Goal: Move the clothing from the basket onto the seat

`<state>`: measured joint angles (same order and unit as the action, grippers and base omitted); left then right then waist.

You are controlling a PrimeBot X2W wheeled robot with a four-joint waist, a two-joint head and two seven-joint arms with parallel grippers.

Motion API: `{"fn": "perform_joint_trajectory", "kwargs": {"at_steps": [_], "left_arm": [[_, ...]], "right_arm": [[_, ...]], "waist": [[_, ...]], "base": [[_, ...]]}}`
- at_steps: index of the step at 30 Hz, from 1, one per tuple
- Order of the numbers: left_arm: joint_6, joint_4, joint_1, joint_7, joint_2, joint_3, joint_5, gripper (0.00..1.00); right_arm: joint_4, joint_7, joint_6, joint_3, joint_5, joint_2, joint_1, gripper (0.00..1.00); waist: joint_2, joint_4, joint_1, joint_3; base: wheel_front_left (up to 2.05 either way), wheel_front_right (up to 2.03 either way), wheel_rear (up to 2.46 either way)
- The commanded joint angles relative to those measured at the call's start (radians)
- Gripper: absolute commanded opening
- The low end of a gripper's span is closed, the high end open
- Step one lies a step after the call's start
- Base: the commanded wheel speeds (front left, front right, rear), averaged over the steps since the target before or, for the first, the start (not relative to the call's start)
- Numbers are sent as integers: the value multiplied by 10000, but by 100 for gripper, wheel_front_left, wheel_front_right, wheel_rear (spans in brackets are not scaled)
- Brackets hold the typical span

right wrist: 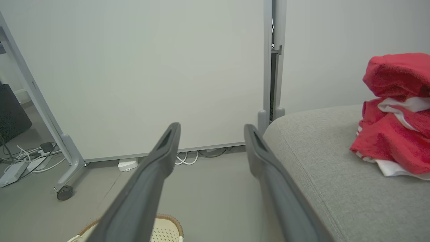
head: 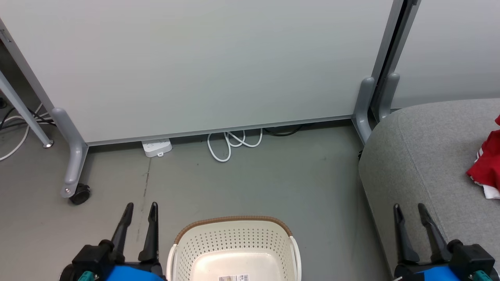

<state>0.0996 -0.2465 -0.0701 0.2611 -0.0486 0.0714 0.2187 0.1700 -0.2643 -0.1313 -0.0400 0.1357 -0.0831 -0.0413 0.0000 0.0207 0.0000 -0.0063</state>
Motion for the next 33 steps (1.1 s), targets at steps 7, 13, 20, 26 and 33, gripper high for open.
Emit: {"fn": "perform_joint_trajectory", "kwargs": {"at_steps": [7,13,20,26,33], "left_arm": [[17,-277,35,-293,22,-148,755,0],[44,-235,0,-577,17,-283,1876,0],[74,-186,-40,-877,12,-427,3080,0],[94,-158,-83,-1126,8,-553,4033,0],[118,-137,-133,-1397,3,-687,5070,0]], "right_arm": [[289,237,0,-72,807,31,88,0],[317,537,1,-131,1990,56,214,0],[350,855,1,-187,3266,83,357,0],[384,1106,2,-233,4277,105,468,0],[423,1388,2,-285,5373,128,595,0]], "waist": [[0,-8,1,1],[0,-17,1,4],[0,-29,1,8],[0,-39,1,11],[0,-50,1,15]], "base": [[0,0,0],[0,0,0],[0,0,0],[0,0,0],[0,0,0]]}}
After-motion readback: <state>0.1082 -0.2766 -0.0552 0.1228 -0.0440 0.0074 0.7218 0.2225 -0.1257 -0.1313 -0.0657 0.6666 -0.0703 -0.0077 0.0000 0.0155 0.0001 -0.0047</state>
